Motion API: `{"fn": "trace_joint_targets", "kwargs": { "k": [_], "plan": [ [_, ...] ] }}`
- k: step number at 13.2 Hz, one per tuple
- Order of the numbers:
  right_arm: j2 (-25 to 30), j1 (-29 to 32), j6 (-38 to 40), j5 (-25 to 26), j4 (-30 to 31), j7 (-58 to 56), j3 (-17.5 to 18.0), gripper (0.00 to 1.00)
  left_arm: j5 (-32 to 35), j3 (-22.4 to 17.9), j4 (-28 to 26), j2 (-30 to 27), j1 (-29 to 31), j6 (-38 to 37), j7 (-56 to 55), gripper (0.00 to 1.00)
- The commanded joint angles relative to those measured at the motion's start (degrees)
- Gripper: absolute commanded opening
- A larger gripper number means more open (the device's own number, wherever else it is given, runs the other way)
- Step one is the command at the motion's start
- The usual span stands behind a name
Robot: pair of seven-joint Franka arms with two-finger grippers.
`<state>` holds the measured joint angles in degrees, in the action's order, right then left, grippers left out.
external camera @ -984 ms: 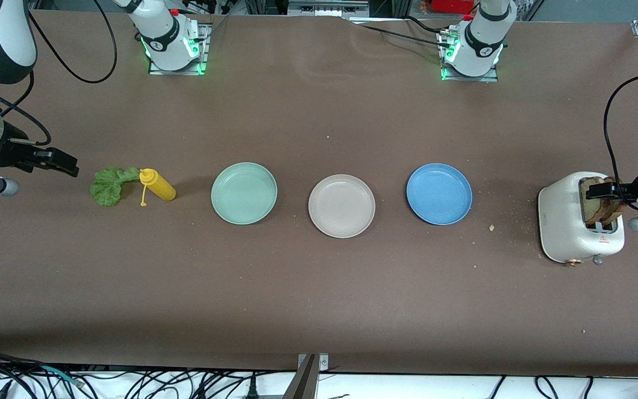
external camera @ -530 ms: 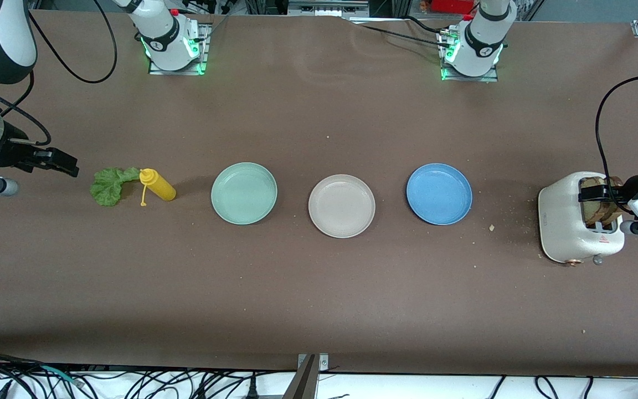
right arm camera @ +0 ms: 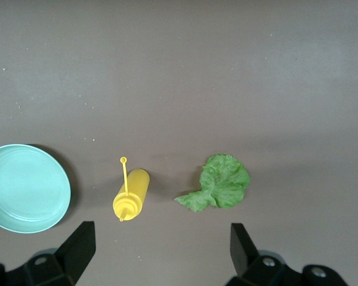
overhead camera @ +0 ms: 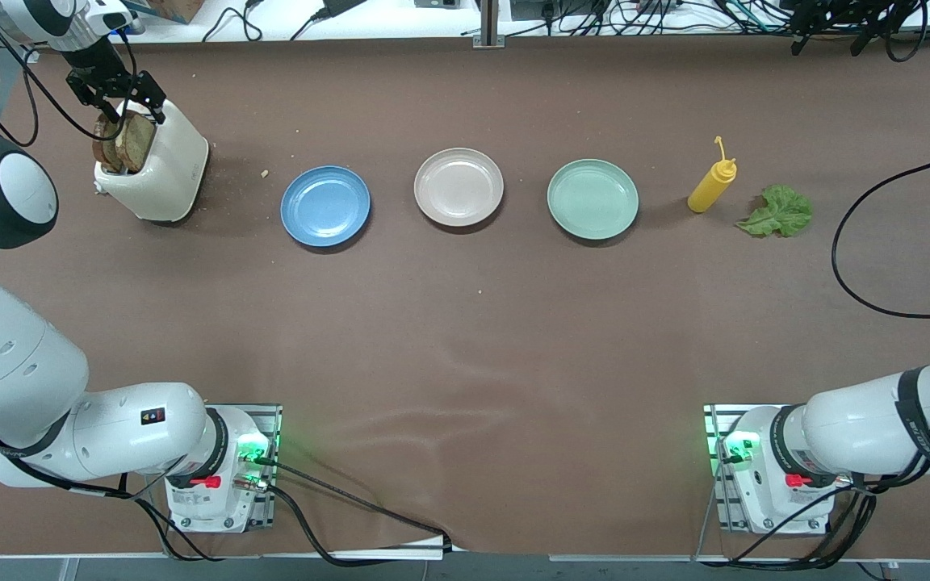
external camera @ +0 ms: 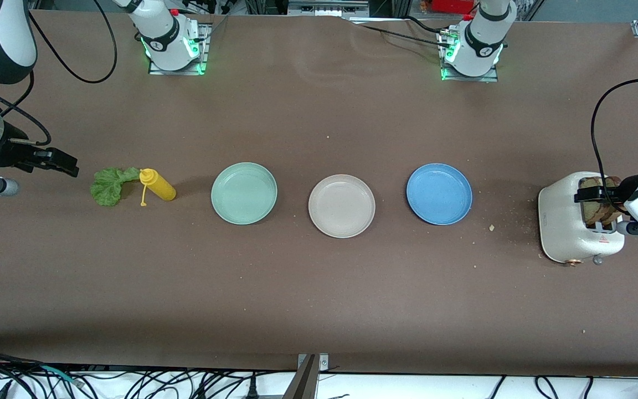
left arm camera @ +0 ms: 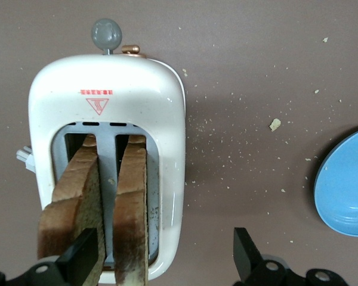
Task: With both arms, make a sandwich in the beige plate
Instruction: 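Lift the toast with the left gripper while the right gripper reaches the mustard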
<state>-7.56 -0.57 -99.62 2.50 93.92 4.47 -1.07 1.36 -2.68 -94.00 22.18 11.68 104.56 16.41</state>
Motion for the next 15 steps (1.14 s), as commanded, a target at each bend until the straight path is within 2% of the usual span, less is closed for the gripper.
{"fn": "trace_joint_targets", "kwargs": {
  "k": [1, 2, 4, 8, 11, 14, 15],
  "plan": [
    [0.3, 0.3, 0.7, -1.1, -0.1, -1.0, -0.2, 1.0, -1.5, 0.3, -1.9, -1.0, 0.7, 1.7, -0.2, 1.0],
    [0.3, 0.5, 0.7, -1.1, 0.0, -2.4, -0.4, 1.0, -1.5, 0.3, -2.2, -1.3, 0.9, 1.7, -0.2, 1.0],
    [-0.3, 0.8, 0.6, -2.3, 0.0, -6.9, -1.9, 1.0, -1.4, 0.3, -6.2, -3.7, 0.9, 4.8, -0.2, 1.0],
    [-2.1, 0.8, 0.6, -10.5, 0.5, -21.0, -7.4, 1.0, -1.4, 0.2, -10.0, -6.7, 1.2, 6.8, -0.2, 0.97],
    [-2.8, 1.2, 0.3, -17.6, 2.6, -30.4, -10.3, 1.0, -1.2, 0.2, -13.5, -9.2, 1.8, 10.3, -0.2, 0.84],
    [-3.6, 2.0, -0.1, -22.7, 5.4, -42.1, -10.5, 1.0, -1.1, 0.2, -16.2, -10.9, 2.7, 12.7, -0.2, 0.65],
    [-3.6, 2.4, -0.3, -24.5, 6.4, -44.9, -10.5, 1.0, -1.1, 0.2, -16.4, -11.3, 2.9, 12.7, -0.2, 0.64]
  ]
}}
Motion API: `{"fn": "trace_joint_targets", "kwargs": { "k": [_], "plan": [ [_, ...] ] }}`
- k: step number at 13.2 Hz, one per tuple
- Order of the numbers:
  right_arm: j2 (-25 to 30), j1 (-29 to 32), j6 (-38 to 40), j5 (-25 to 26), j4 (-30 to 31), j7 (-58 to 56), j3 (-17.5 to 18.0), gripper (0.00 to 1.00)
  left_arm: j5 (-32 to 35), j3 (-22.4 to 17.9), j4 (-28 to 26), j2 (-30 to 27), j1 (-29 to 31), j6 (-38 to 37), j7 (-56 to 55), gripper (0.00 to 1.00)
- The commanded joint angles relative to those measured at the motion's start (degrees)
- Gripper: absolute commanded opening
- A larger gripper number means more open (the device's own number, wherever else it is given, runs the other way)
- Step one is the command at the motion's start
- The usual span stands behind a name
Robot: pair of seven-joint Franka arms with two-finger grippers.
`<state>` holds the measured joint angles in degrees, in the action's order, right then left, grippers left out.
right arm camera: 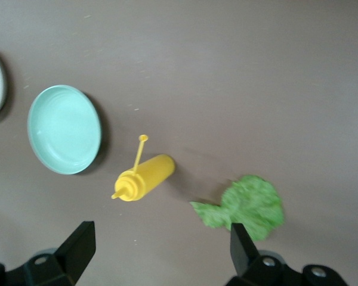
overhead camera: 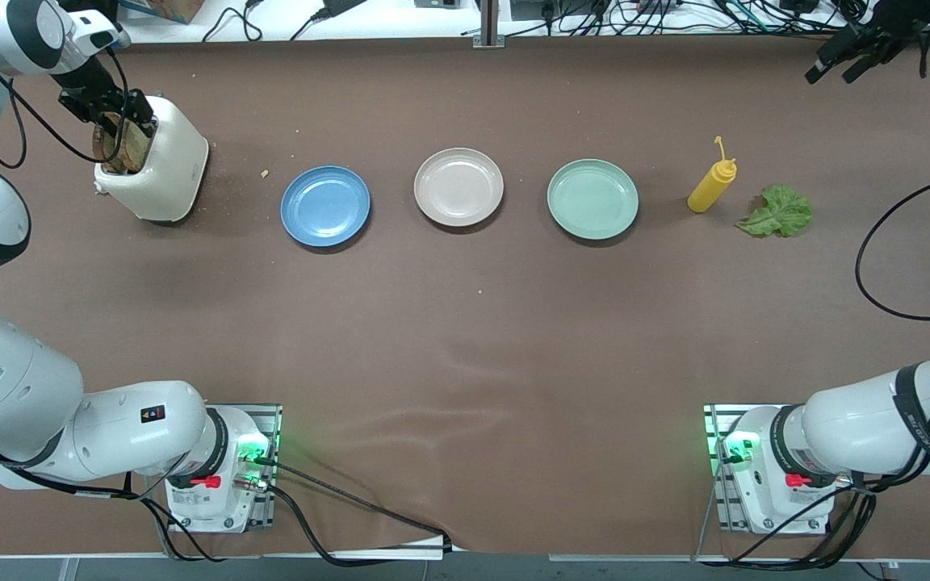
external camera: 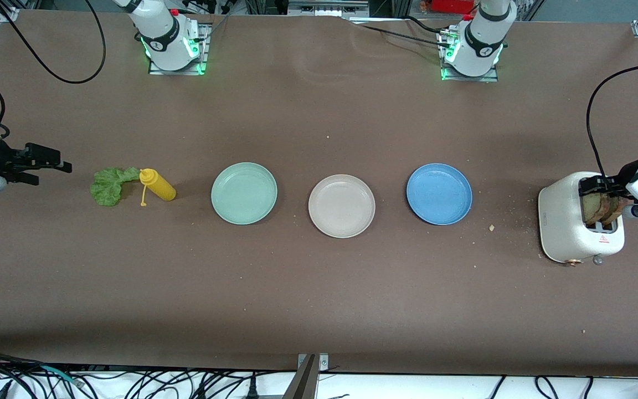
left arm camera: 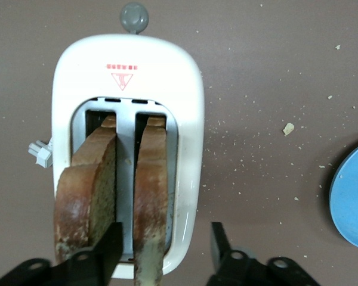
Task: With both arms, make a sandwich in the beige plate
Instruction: 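Lift the toast with the left gripper while the right gripper reaches the mustard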
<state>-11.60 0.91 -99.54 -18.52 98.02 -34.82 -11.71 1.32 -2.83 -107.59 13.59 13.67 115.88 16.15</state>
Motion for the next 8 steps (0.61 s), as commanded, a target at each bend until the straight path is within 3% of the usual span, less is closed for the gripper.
{"fn": "trace_joint_targets", "kwargs": {
  "k": [1, 2, 4, 6, 8],
  "plan": [
    [0.3, 1.4, -0.5, -4.0, 2.7, -8.0, 0.1, 1.0, -1.1, 0.5, -3.4, -3.3, 0.9, 1.6, 0.0, 0.64],
    [-0.1, 1.5, -0.5, -4.6, 2.7, -11.3, 0.1, 1.0, -1.1, 0.4, -4.6, -3.7, 0.9, 3.0, 0.0, 0.57],
    [-0.7, 1.5, -1.2, -5.3, 3.8, -18.8, 0.1, 1.0, -1.1, 0.4, -5.6, -4.2, 0.9, 4.8, 0.0, 0.27],
    [-1.2, 1.9, -2.8, -8.8, 6.6, -26.1, 0.1, 1.0, -1.1, 0.4, -5.8, -4.2, 1.0, 5.1, 0.0, 0.05],
    [-3.0, 2.3, -2.9, -11.7, 7.4, -33.6, 0.1, 1.0, -1.0, 0.4, -5.9, -4.1, 1.0, 5.1, 0.1, 0.0]
  ]
}}
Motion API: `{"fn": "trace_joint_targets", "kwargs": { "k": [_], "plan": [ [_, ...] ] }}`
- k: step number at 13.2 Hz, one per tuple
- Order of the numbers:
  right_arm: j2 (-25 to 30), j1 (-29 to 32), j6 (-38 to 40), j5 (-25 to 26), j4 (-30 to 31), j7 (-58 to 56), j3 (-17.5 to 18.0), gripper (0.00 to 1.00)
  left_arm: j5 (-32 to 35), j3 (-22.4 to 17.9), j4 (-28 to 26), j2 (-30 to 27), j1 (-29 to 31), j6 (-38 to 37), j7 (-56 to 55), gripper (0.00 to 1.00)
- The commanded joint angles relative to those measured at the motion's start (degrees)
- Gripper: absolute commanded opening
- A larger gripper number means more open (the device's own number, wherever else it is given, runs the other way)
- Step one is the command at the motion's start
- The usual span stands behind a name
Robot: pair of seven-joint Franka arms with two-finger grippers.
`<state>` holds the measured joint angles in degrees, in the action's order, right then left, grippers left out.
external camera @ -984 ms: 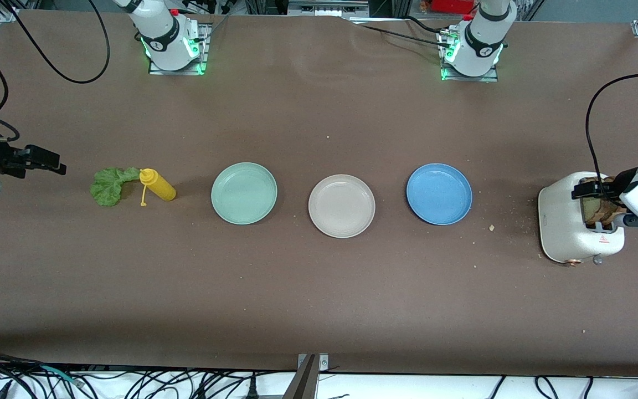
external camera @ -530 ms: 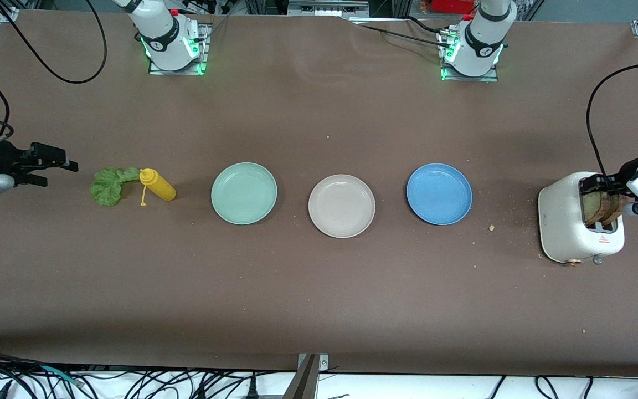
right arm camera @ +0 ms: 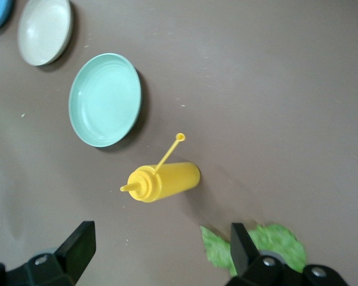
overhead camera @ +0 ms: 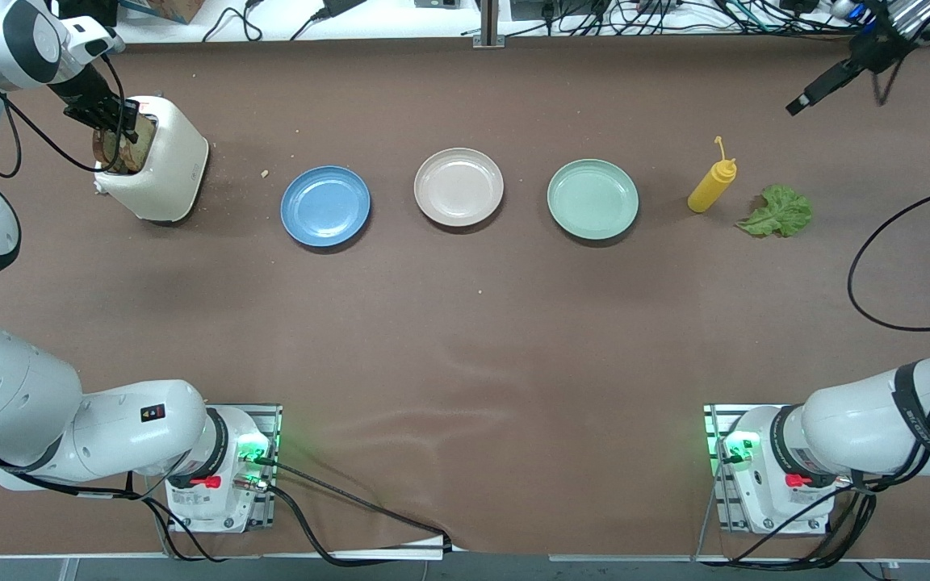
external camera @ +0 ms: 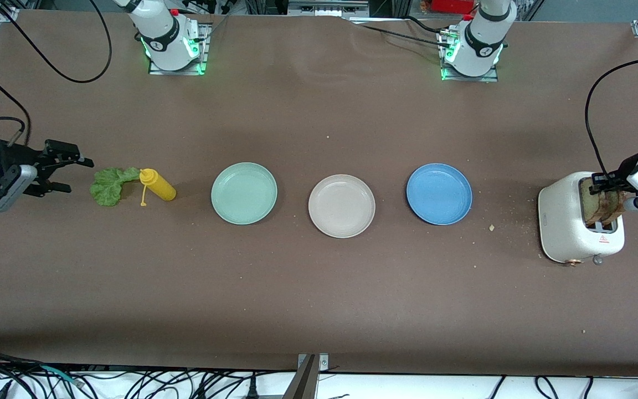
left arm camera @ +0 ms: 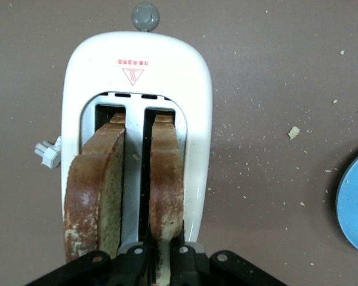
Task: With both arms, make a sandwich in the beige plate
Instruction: 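Lift the toast with the left gripper while the right gripper reaches the mustard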
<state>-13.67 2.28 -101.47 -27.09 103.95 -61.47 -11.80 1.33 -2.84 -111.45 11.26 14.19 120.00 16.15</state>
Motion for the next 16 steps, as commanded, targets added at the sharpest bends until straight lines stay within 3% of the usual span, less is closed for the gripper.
{"fn": "trace_joint_targets", "kwargs": {
  "k": [1, 7, 12, 16],
  "plan": [
    [-1.9, 1.7, -0.9, -4.9, 1.4, -11.2, 0.2, 1.0, -1.0, 0.5, -1.8, -1.9, 0.5, 0.8, 0.5, 0.0],
    [-6.8, 4.1, -0.7, -12.9, 2.3, -34.2, 0.2, 1.0, -1.4, 0.2, 2.5, -1.9, 2.5, -0.6, 1.9, 0.0],
    [-7.9, 6.0, -0.8, -19.3, 8.1, -49.3, 0.2, 0.99, -1.8, 0.6, 14.0, 0.0, 2.1, -15.9, 0.7, 0.0],
    [-9.0, 6.1, -1.0, -22.2, 10.3, -60.8, 0.2, 0.99, -1.8, 0.9, 19.8, 1.0, -2.6, -24.7, 0.9, 0.0]
  ]
}}
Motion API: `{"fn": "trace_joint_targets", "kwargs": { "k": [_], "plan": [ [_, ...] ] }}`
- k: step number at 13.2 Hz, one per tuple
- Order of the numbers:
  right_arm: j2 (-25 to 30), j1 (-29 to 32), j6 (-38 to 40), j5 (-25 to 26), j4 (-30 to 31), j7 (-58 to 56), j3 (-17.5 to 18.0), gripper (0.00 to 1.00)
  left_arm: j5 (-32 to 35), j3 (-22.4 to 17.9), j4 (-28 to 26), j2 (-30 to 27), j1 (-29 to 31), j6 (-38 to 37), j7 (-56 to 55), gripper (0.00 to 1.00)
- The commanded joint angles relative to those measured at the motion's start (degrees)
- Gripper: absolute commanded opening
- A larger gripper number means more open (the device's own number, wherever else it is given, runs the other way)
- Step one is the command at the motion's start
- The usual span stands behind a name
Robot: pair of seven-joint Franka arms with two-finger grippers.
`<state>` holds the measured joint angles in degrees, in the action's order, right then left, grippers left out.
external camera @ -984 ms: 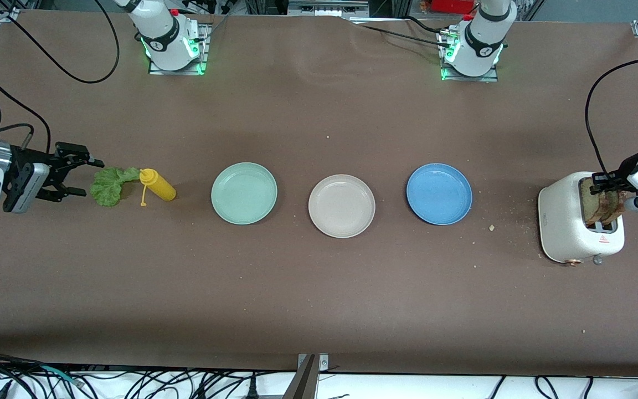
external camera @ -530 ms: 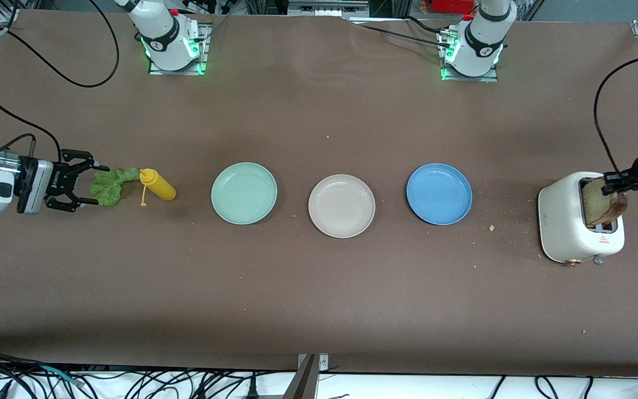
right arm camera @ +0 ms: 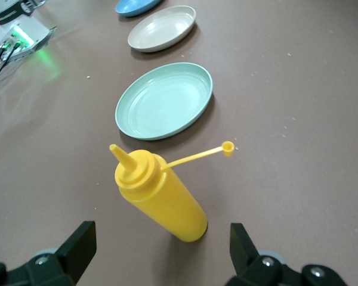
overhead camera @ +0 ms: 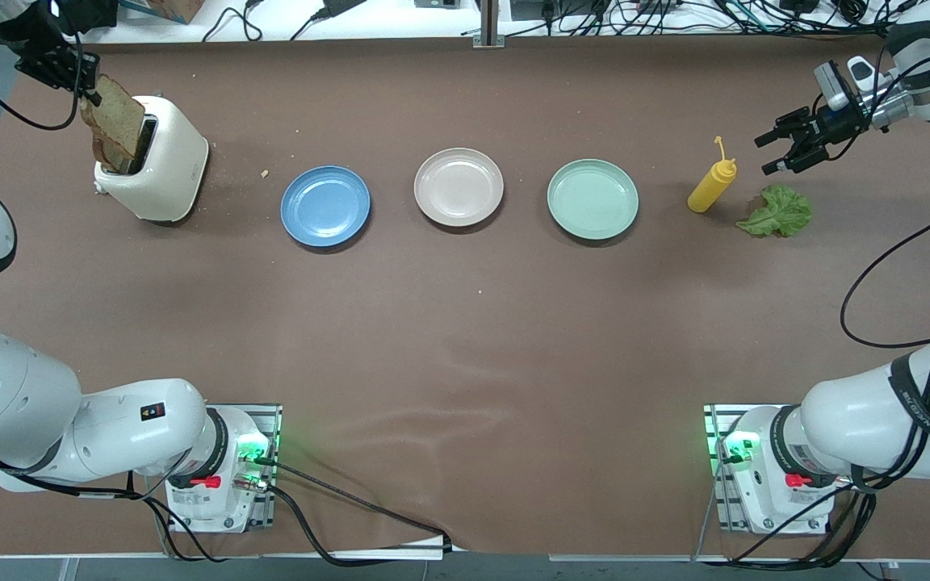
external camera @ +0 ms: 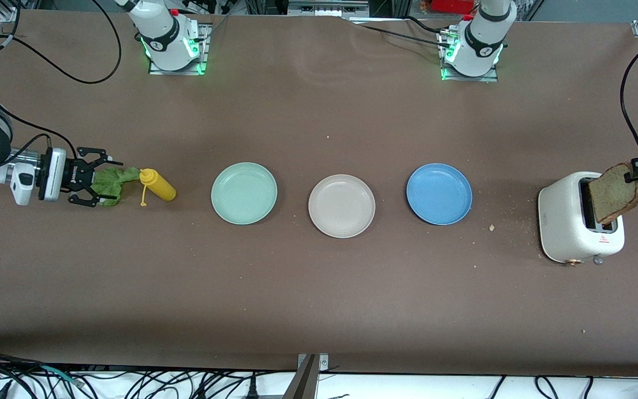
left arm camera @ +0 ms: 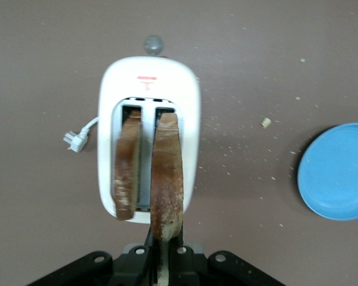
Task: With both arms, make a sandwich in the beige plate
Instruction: 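Place the toast on the beige plate while the right gripper grasps the mustard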
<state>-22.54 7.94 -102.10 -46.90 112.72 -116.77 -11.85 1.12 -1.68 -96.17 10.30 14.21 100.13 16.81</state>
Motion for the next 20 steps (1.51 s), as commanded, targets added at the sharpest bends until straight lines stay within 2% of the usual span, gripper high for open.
{"fn": "trace_joint_targets", "kwargs": {
  "k": [1, 3, 5, 7, 9, 13, 17, 20],
  "plan": [
    [-0.6, 0.8, -0.5, -3.5, 2.1, -8.5, 0.2, 0.99, -2.9, -0.3, 6.7, 3.0, -4.2, -8.0, 0.2, 0.0],
    [-2.5, 0.9, -1.3, -7.0, 3.1, -16.3, 0.2, 0.99, -10.0, -0.3, 10.4, 5.6, -5.5, -13.2, 0.3, 0.0],
    [-4.4, 0.9, -1.5, -10.7, 4.5, -19.4, 0.2, 0.99, -15.2, -0.2, 10.9, 6.9, -5.9, -15.5, 1.1, 0.0],
    [-4.8, 1.2, -1.7, -11.5, 6.0, -20.2, 0.2, 0.99, -19.5, 0.5, 10.9, 8.1, -8.4, -16.0, 1.4, 0.0],
    [-4.8, 1.3, -1.8, -12.0, 7.1, -22.5, 0.2, 0.99, -29.4, 1.9, 10.8, 11.7, -9.2, -16.1, 1.4, 0.0],
    [-7.3, 0.9, -2.7, -18.1, 9.3, -28.4, 0.2, 0.99, -40.6, 8.3, 10.9, 18.3, -9.4, -15.8, 1.3, 0.0],
    [-9.9, 0.7, -2.7, -21.8, 9.2, -30.3, 0.5, 0.99, -50.2, 9.3, 10.8, 24.1, -12.7, -15.3, 5.2, 0.0],
    [-10.5, -0.1, -2.7, -24.5, 9.2, -30.3, 0.7, 0.99, -55.1, 9.3, 8.9, 25.2, -17.7, -8.4, 6.0, 0.0]
  ]
}}
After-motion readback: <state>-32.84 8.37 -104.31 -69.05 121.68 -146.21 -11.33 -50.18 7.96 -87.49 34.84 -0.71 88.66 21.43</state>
